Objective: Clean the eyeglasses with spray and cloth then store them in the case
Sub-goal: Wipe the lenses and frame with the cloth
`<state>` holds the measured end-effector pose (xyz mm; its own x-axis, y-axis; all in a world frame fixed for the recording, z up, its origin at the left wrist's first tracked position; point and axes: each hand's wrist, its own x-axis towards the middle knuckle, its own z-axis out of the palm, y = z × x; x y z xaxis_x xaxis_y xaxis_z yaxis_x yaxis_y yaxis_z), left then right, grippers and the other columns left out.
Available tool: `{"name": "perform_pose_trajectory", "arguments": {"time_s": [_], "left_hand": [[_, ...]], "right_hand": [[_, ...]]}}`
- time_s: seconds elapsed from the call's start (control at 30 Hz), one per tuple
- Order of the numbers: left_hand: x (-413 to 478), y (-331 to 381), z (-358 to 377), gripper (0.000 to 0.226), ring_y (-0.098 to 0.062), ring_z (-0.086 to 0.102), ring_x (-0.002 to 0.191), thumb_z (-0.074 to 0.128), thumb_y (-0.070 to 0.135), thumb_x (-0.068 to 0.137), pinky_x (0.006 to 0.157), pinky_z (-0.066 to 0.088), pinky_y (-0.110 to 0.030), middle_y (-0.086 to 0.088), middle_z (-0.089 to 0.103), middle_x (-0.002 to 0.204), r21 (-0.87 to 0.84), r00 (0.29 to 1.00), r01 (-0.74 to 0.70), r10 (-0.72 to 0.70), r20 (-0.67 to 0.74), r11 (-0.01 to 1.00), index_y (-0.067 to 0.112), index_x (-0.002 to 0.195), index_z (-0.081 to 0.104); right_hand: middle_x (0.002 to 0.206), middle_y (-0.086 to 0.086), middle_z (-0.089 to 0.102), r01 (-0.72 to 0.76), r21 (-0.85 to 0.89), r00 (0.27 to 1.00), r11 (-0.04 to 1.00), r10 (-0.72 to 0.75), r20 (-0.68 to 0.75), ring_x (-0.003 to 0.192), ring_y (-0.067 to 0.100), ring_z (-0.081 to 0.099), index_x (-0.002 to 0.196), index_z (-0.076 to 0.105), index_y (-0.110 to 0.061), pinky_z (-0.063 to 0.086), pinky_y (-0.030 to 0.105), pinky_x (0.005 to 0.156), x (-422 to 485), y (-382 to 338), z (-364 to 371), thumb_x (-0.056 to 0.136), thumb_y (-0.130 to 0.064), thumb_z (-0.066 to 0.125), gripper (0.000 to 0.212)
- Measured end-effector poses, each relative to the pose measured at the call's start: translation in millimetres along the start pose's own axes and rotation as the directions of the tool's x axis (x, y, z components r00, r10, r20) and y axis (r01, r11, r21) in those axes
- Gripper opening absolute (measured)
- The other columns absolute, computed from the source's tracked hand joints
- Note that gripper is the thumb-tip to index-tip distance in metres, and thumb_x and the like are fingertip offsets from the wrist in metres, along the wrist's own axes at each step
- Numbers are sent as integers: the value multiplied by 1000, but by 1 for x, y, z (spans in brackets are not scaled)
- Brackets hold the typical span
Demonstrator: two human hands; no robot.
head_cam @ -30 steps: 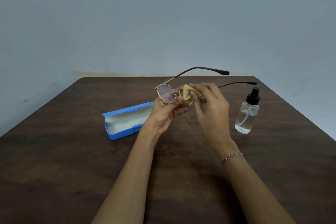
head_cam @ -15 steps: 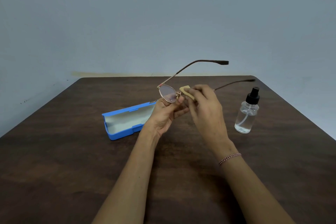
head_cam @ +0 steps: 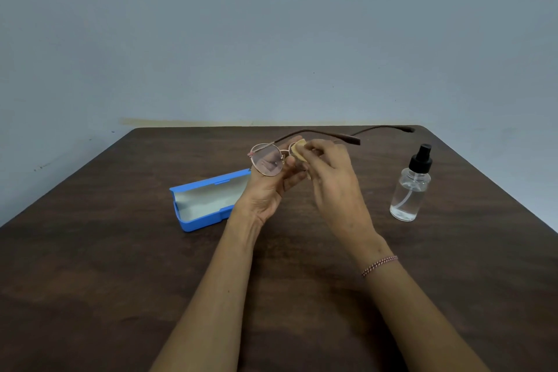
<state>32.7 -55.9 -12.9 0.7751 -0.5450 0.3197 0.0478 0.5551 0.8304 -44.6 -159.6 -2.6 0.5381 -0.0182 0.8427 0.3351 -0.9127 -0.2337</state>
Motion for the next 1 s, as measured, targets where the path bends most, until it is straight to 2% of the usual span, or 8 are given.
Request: {"name": "perform_pose_trajectory", "arguments": {"time_s": [0.17, 0.27, 0.3, 0.4, 0.53, 0.7, 0.87, 1.0], "left_hand": [[2, 1, -6, 50, -12, 69, 90, 86, 34, 55, 67, 58, -24, 0, 72, 106, -61, 999, -20, 22, 41, 998, 22, 101, 72], [3, -2, -5, 45, -7, 68, 82, 82, 31, 59, 71, 57, -25, 6, 71, 94, -39, 997, 28, -25, 75, 999, 25, 102, 74], [3, -2, -5, 48, -5, 67, 78, 86, 32, 56, 70, 57, -25, 7, 70, 88, -28, 997, 36, -34, 71, 999, 27, 102, 74], [2, 0, -4, 57, -7, 68, 79, 91, 39, 47, 71, 57, -23, 6, 72, 91, 18, 997, 35, -37, 72, 999, 31, 101, 74], [0, 3, 0, 54, -7, 69, 78, 91, 37, 47, 73, 57, -24, 5, 73, 96, 3, 992, 16, -16, 124, 1000, 29, 98, 75], [-2, 4, 2, 52, -9, 70, 82, 90, 33, 51, 76, 56, -24, 4, 73, 103, 10, 988, 11, -12, 152, 1000, 27, 100, 74], [-4, 9, 6, 47, -6, 69, 73, 89, 33, 56, 68, 57, -23, 6, 73, 85, 46, 995, 19, -24, 99, 999, 29, 101, 74], [-3, 11, 8, 79, -12, 70, 81, 90, 51, 42, 70, 57, -26, 3, 72, 104, 55, 997, 40, -44, 59, 998, 20, 110, 63]], "right_hand": [[114, 4, 51, 44, -34, 999, 998, -44, 22, 102, 20, 52, 108, 65, -3, 37, 15, 96, -5, 6, 0, 86, -7, 56, 24], [114, 21, 53, 33, -90, 999, 995, -34, -13, 105, 37, 53, 97, 60, -19, 45, 48, 95, 0, 16, 6, 83, -35, 47, 25], [113, 21, 55, 26, -86, 1000, 996, -27, -5, 107, 36, 53, 97, 60, -19, 46, 50, 93, 0, 14, 7, 84, -37, 50, 25], [118, 7, 51, 75, 0, 997, 997, -75, -34, 110, 20, 46, 114, 64, -13, 46, 29, 91, -4, 3, 3, 87, -11, 64, 27], [109, 16, 54, -14, 6, 996, 1000, 14, -93, 101, 36, 53, 96, 65, -21, 48, 50, 88, 4, 9, 2, 88, -9, 55, 17], [114, -2, 39, 22, 3, 995, 1000, -21, -101, 97, 23, 49, 116, 64, -5, 43, 22, 83, -3, 5, -4, 78, 17, 60, 44], [115, -2, 40, 27, 29, 994, 999, -24, -102, 102, 22, 48, 117, 64, -5, 51, 30, 81, -1, 0, -3, 85, 4, 58, 34], [109, -10, 39, -90, 14, 994, 996, 91, -60, 103, 1, 43, 120, 60, -7, 38, 9, 86, -4, 4, -3, 92, -3, 46, 31]]}}
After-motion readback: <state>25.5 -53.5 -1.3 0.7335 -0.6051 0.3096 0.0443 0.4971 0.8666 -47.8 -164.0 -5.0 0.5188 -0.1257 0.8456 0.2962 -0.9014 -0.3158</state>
